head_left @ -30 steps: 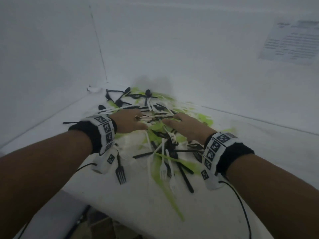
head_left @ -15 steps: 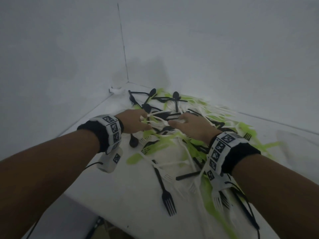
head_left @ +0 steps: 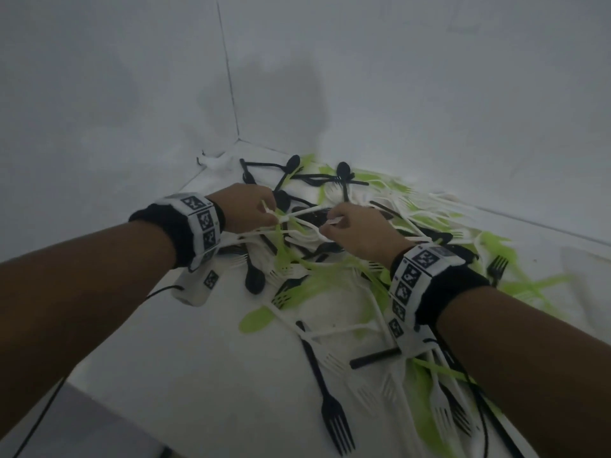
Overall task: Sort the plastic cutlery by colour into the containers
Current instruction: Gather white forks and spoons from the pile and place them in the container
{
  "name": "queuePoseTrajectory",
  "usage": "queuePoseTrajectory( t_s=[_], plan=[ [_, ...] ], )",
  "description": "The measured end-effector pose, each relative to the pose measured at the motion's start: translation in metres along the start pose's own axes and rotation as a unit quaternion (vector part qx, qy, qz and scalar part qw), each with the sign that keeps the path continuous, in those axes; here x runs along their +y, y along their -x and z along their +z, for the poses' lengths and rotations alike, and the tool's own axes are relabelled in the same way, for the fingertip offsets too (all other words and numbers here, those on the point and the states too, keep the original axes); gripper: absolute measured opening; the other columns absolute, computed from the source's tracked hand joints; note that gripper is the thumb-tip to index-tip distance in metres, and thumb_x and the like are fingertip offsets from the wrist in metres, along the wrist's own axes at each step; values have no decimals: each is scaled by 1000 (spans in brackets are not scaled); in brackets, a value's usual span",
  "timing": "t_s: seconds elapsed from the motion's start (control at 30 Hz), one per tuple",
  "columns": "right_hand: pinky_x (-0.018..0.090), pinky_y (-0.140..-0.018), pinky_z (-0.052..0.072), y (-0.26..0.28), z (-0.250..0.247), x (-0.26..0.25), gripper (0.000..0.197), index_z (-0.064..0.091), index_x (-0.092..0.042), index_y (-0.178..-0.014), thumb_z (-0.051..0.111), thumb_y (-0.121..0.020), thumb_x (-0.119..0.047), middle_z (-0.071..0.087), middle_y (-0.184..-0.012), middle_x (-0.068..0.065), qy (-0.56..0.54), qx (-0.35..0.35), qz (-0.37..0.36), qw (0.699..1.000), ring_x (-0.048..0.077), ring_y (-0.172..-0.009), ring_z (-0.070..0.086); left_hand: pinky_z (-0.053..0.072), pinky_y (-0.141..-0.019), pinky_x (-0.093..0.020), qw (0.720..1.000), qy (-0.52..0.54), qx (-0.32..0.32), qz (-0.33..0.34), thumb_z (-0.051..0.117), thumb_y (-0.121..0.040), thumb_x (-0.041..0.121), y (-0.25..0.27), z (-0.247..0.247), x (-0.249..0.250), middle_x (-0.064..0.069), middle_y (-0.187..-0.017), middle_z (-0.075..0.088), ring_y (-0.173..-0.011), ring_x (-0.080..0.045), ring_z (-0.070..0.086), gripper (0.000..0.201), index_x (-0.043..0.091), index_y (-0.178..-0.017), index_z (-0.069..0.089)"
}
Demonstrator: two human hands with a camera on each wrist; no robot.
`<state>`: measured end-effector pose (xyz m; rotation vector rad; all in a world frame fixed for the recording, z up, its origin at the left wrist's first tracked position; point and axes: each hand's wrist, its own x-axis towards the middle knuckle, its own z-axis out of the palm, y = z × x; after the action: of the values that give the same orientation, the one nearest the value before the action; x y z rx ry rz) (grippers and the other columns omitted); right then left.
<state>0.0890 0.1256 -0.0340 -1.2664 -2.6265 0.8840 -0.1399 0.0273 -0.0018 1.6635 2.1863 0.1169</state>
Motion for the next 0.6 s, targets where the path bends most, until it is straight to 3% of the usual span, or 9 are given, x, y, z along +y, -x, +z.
queuePoseTrajectory(
  t_s=[0.1,0.17,0.23,0.33,0.47,0.53,0.6],
  plan=[
    [39,-91,52,-7,19,-10,43,65,-34,-126,57,-93,-60,65,-114,-1,67,4,-55,996,23,-107,62,45,-84,-27,998,-19,-44,40,72,-91,44,-8,-2,-19,5,-108,64,-97,-16,59,38,22,-122,63],
    [47,-96,50,-11,32,-17,47,64,-43,-122,50,-86,-70,58,-116,0,137,-3,-42,990,28,-114,54,42,-75,-26,994,-36,-73,68,76,-89,41,-13,1,-33,10,-97,60,-87,-11,56,33,23,-114,66],
    [49,-100,47,-13,43,-19,40,66,-42,-122,58,-89,-62,54,-127,4,177,-16,-10,984,30,-121,49,40,-69,-22,991,-42,-89,94,79,-87,38,-16,6,-47,12,-93,59,-84,-8,55,32,24,-113,67],
    [49,-104,46,-15,48,-20,30,71,-39,-112,59,-91,-57,53,-134,5,165,14,43,985,32,-126,49,43,-76,-25,984,-33,-101,140,81,-84,38,-19,8,-63,9,-99,61,-96,-17,61,43,28,-122,64],
    [49,-108,45,-15,43,-24,41,69,-36,-117,63,-88,-65,50,-139,6,176,33,116,977,34,-129,47,44,-80,-28,974,-54,-129,177,82,-80,48,-26,8,-66,8,-104,58,-97,-15,57,66,29,-137,56],
    [49,-105,46,-13,41,-28,46,67,-33,-117,63,-86,-68,52,-135,6,192,39,139,971,34,-127,47,44,-80,-27,972,-72,-129,184,77,-85,50,-30,7,-65,11,-102,59,-98,-13,58,53,28,-131,60],
    [49,-102,46,-12,40,-30,43,65,-29,-110,61,-87,-65,54,-128,8,206,57,153,965,34,-124,48,45,-79,-24,973,-52,-112,193,71,-90,49,-32,6,-66,12,-98,62,-96,-12,59,33,25,-112,69]
  ],
)
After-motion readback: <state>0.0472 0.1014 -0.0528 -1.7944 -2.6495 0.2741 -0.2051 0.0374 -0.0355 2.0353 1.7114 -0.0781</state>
